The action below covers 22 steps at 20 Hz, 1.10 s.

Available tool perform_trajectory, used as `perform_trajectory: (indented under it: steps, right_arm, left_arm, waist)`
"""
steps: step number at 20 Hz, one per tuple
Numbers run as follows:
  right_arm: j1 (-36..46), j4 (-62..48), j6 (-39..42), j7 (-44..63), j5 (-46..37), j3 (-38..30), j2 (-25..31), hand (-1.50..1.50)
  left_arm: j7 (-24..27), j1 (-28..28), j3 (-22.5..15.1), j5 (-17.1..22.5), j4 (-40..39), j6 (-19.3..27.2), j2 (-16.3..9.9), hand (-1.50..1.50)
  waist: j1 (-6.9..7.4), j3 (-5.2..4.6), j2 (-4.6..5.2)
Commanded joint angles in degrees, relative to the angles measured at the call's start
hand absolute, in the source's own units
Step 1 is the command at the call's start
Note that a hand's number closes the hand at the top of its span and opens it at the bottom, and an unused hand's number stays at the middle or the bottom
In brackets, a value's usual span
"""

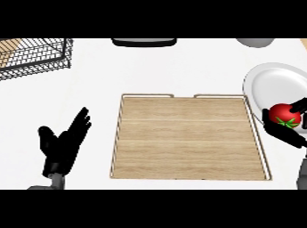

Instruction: Pick the tomato from the tray and place it in the plate

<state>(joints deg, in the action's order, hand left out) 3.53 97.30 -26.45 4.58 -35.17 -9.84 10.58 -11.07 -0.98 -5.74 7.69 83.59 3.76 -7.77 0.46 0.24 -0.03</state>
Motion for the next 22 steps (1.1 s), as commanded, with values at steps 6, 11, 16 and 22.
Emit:
perform_trajectory:
  steps: [6,11,16,22]
  right_arm:
    - [16.9,-31.1,-0.1,-17.9,13.3,-13.4,10.3,1.50]
    - [27.0,-53.1,-1.5,-29.6,15.0,-17.9,15.1,1.50]
    - [26.7,-63.8,2.3,-20.0,6.9,-13.3,20.9,-1.50]
    - [33.1,-75.9,12.7,-27.8,9.7,-14.9,24.3,-1.50]
  left_arm:
    - [-2.3,0.3,0.6,0.6,-0.4,-0.8,0.6,0.00]
    - [0.5,-0.3,0.9,0.2,-2.4,-2.1,0.1,0.00]
    - [-1.4,0.6,-1.0,-0.6,-0.9,-0.9,1.9,0.00]
    - [-0.7,0.1,-0.7,-1.0,-0.9,-2.2,0.4,0.00]
  waist:
    - [0.19,-0.18,0.22]
    - [1.25,-0.11,0.61]
    - [2.36,-0.11,1.20]
    - [2.89,0.10,1.33]
